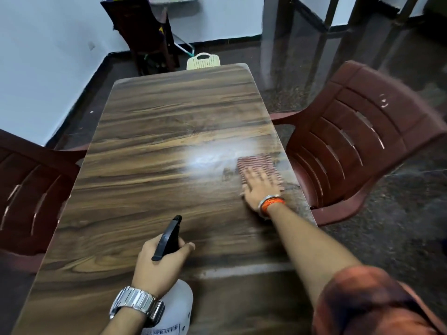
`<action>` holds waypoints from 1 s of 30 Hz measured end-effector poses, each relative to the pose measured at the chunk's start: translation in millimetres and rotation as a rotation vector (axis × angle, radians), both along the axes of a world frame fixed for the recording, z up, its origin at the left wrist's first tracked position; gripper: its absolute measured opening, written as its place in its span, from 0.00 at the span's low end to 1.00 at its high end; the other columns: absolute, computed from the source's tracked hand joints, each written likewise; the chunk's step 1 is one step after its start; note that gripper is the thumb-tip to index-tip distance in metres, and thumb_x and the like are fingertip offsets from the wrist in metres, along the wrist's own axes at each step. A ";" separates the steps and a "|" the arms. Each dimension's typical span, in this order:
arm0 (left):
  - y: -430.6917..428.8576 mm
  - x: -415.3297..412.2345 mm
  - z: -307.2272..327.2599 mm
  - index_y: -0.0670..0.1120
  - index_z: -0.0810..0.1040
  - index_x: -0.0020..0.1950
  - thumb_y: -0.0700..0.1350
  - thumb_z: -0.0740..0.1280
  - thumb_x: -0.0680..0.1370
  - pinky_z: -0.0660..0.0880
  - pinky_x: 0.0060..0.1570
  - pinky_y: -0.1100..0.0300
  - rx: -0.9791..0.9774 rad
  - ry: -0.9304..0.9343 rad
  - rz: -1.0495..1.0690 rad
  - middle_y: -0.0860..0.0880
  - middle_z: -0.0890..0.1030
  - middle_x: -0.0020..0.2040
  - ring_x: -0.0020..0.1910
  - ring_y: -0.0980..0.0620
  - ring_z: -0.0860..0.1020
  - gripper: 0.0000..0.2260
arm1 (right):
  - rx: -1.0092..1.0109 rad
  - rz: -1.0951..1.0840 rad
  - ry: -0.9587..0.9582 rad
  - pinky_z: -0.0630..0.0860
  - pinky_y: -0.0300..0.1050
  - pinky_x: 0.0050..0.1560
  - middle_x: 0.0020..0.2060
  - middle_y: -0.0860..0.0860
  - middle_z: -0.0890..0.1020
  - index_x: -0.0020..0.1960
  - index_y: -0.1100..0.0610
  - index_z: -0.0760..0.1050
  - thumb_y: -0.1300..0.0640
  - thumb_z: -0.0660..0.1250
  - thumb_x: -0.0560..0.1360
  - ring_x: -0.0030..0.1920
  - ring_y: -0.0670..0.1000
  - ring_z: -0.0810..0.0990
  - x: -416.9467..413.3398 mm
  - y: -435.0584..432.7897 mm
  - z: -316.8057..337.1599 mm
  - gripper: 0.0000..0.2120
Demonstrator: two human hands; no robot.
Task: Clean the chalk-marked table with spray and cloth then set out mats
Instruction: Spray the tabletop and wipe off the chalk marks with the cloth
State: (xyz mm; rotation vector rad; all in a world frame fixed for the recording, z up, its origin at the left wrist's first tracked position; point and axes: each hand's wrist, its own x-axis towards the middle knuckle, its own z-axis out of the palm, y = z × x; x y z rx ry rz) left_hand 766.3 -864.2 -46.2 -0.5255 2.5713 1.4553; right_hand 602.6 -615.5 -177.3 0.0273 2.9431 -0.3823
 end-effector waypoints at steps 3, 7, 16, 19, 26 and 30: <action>-5.7 3.3 0.1 0.43 0.79 0.34 0.43 0.77 0.70 0.70 0.34 0.57 -0.026 0.000 0.027 0.50 0.78 0.26 0.29 0.49 0.75 0.09 | -0.034 -0.199 -0.072 0.40 0.59 0.74 0.77 0.41 0.48 0.78 0.43 0.48 0.46 0.48 0.79 0.77 0.50 0.45 -11.6 19.8 0.8 0.27; -9.3 10.7 -2.4 0.44 0.79 0.33 0.44 0.77 0.70 0.71 0.35 0.56 -0.023 -0.036 0.052 0.50 0.78 0.26 0.28 0.47 0.75 0.10 | -0.054 0.024 -0.005 0.45 0.61 0.74 0.77 0.43 0.53 0.77 0.45 0.54 0.44 0.48 0.76 0.77 0.54 0.50 27.8 -38.3 3.7 0.29; -14.2 38.9 -4.0 0.44 0.79 0.35 0.44 0.76 0.70 0.72 0.36 0.57 0.015 -0.058 -0.055 0.47 0.80 0.29 0.30 0.48 0.76 0.08 | 0.007 0.302 0.057 0.44 0.55 0.74 0.75 0.39 0.53 0.76 0.41 0.52 0.40 0.46 0.76 0.76 0.49 0.54 180.9 -17.8 -1.4 0.29; -30.5 59.9 -0.2 0.44 0.79 0.35 0.44 0.76 0.70 0.71 0.36 0.57 0.033 -0.050 -0.068 0.47 0.80 0.29 0.30 0.49 0.76 0.08 | 0.050 -0.179 -0.036 0.42 0.56 0.74 0.76 0.38 0.46 0.77 0.40 0.46 0.42 0.46 0.77 0.77 0.49 0.47 212.0 37.1 1.3 0.28; -63.2 95.2 8.5 0.44 0.79 0.33 0.44 0.75 0.69 0.70 0.33 0.60 0.014 -0.039 -0.099 0.53 0.79 0.27 0.30 0.50 0.76 0.08 | -0.048 0.045 0.067 0.53 0.62 0.72 0.74 0.47 0.64 0.74 0.49 0.64 0.45 0.52 0.73 0.74 0.58 0.61 263.6 -138.6 4.6 0.29; -81.0 101.6 16.9 0.45 0.76 0.30 0.43 0.71 0.70 0.68 0.30 0.60 0.001 -0.028 -0.074 0.53 0.75 0.23 0.27 0.50 0.73 0.09 | 0.002 0.538 -0.087 0.38 0.60 0.73 0.77 0.44 0.55 0.77 0.46 0.52 0.44 0.54 0.78 0.77 0.51 0.47 302.6 -226.3 12.3 0.29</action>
